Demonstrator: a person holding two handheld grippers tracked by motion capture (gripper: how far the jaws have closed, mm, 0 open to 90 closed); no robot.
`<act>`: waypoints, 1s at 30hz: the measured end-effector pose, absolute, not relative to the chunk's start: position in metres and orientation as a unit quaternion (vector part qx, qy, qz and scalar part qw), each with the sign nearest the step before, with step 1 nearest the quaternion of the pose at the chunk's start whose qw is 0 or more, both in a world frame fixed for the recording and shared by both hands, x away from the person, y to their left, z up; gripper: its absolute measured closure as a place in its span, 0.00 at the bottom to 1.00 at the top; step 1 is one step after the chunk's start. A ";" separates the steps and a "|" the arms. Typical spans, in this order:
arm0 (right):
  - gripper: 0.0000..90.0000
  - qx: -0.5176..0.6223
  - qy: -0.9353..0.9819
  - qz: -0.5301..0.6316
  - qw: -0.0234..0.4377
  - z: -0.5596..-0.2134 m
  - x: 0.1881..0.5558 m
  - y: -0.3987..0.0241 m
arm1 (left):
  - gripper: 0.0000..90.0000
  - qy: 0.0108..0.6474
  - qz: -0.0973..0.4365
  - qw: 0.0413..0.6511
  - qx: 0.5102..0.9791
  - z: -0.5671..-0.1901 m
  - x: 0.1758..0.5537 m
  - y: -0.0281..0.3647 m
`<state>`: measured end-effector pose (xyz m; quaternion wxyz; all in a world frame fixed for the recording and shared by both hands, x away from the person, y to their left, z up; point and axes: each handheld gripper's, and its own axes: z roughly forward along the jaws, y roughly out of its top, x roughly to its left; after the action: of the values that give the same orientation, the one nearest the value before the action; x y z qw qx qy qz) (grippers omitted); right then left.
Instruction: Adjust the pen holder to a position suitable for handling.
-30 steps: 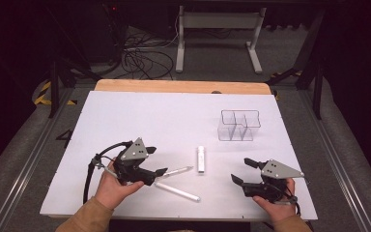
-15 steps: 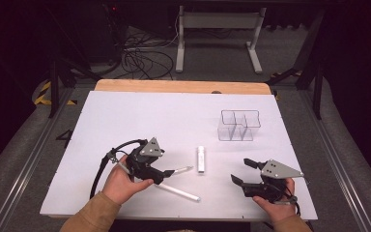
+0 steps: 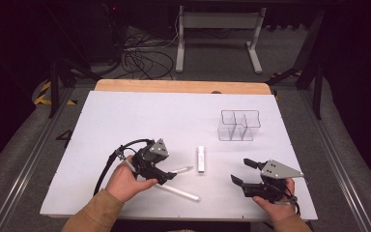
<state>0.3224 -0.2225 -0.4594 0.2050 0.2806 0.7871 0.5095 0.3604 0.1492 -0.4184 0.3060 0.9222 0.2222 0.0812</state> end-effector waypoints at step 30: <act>0.28 0.279 0.789 0.507 0.204 -0.460 0.322 -0.222 | 0.69 0.204 0.089 0.195 0.955 -0.447 0.375 0.133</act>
<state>0.3222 -0.2223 -0.4598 0.2044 0.2786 0.7895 0.5073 0.3745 0.1334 -0.4468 0.1945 0.9553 0.2043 0.0890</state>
